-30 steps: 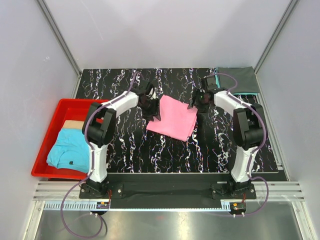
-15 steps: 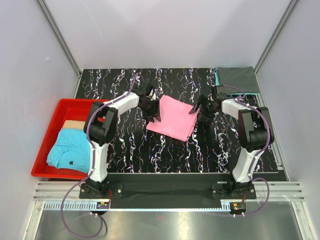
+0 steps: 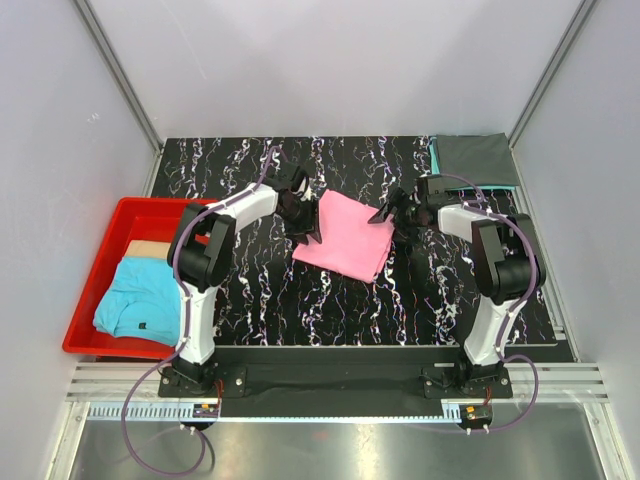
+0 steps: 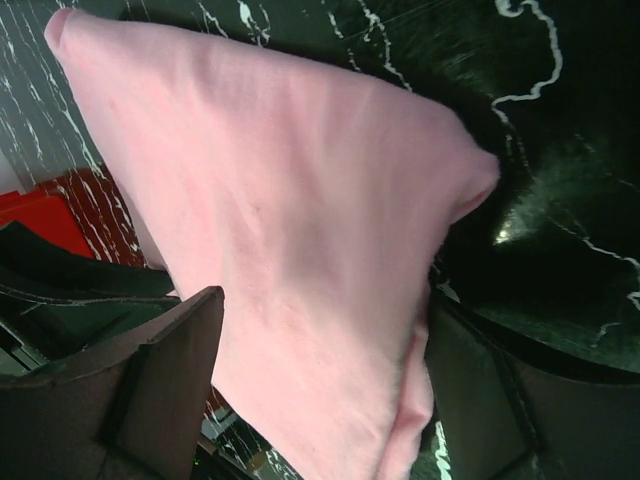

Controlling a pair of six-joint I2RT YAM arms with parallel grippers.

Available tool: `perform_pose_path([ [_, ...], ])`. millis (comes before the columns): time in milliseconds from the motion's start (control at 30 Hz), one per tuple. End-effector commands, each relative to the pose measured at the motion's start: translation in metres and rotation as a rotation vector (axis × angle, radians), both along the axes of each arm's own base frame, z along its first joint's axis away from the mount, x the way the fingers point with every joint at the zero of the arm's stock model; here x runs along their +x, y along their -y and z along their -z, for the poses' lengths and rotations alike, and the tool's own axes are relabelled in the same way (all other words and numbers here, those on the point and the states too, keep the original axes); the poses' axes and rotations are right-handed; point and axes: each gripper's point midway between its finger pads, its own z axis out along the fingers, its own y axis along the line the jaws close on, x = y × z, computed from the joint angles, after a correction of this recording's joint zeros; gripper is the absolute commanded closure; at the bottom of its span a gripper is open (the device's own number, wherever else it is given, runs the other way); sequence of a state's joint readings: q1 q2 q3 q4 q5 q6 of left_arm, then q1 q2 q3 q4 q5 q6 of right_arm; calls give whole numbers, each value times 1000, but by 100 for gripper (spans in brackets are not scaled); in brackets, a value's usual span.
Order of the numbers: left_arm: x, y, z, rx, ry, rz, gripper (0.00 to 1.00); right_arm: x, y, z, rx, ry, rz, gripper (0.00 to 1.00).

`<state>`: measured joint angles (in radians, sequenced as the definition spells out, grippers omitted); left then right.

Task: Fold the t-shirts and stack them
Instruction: Neatly place the folded tshirt to the corner

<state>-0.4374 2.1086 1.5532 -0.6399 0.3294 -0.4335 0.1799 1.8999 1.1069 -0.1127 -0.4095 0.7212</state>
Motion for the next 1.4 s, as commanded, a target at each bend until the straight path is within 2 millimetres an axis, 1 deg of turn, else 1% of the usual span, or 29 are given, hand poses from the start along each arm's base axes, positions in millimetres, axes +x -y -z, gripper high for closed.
perform_pose_path([
  [0, 1, -5, 17, 24, -7, -16, 50, -14, -4, 31, -48, -83, -10, 17],
  [67, 1, -5, 17, 24, -7, -14, 50, -15, -3, 36, -54, -89, -17, 20],
  [200, -4, -7, 24, 31, -28, -21, 50, -20, 0, 45, -76, -95, -30, 33],
  [233, -4, -7, 24, 32, -27, -24, 50, -21, 0, 47, -81, -94, -40, 43],
  [267, -5, -8, 26, 32, -31, -25, 50, -20, 0, 48, -83, -86, -46, 49],
  [300, -8, -9, 30, 39, -40, -32, 50, -19, 0, 47, -83, -75, -53, 59],
  [333, -9, -10, 31, 43, -44, -36, 50, -15, -1, 43, -87, -48, -69, 77],
  [400, -15, -13, 35, 52, -66, -54, 50, -8, -3, 31, -87, -8, -80, 90],
  [467, -17, -13, 30, 50, -65, -65, 51, 1, -14, 3, -105, 59, -111, 100],
  [500, -18, -13, 28, 45, -71, -76, 51, 1, -19, -4, -125, 76, -127, 100],
  [533, -17, -12, 19, 36, -59, -78, 51, 8, -26, -21, -144, 129, -150, 100],
  [567, -18, -12, 12, 31, -56, -78, 51, 4, -31, -22, -176, 120, -162, 100],
  [600, -15, -11, -3, 21, -27, -87, 51, 4, -33, -25, -180, 127, -171, 100],
  [633, -12, -12, -13, 22, -8, -91, 51, 8, -35, -30, -178, 137, -178, 100],
  [667, -13, -14, -23, 28, 2, -95, 50, 7, -31, -29, -206, 124, -179, 100],
  [700, -7, -15, -36, 33, 38, -101, 50, 8, -28, -30, -233, 127, -182, 100],
  [733, -4, -16, -55, 23, 77, -103, 49, 14, -24, -37, -269, 160, -199, 100],
  [767, -5, -19, -64, 31, 91, -103, 49, 14, -15, -37, -319, 151, -193, 100],
  [800, -2, -21, -80, 31, 134, -99, 49, 14, -13, -41, -344, 172, -220, 100],
  [833, -2, -23, -87, 35, 148, -98, 48, 18, -12, -53, -354, 199, -223, 100],
  [933, -5, -25, -104, 27, 178, -89, 48, 14, -11, -66, -359, 232, -253, 100],
  [1000, -9, -25, -108, 18, 182, -80, 48, 12, -8, -69, -380, 245, -264, 100],
  [1033, -9, -25, -113, 10, 197, -77, 48, 10, -3, -68, -416, 251, -281, 100],
  [1100, -12, -27, -117, 9, 210, -68, 48, 10, 5, -66, -470, 256, -320, 100],
  [1133, -14, -27, -117, 9, 211, -62, 48, 16, 12, -70, -507, 267, -313, 100],
  [1200, -18, -30, -116, 14, 215, -52, 48, 17, 22, -67, -564, 254, -346, 100],
  [1233, -19, -30, -116, 9, 218, -47, 48, 24, 30, -74, -590, 267, -330, 100],
  [1267, -20, -30, -116, 5, 222, -43, 48, 25, 35, -74, -609, 256, -330, 100],
  [1367, -25, -29, -117, -12, 230, -24, 48, 37, 52, -87, -651, 281, -317, 100],
])
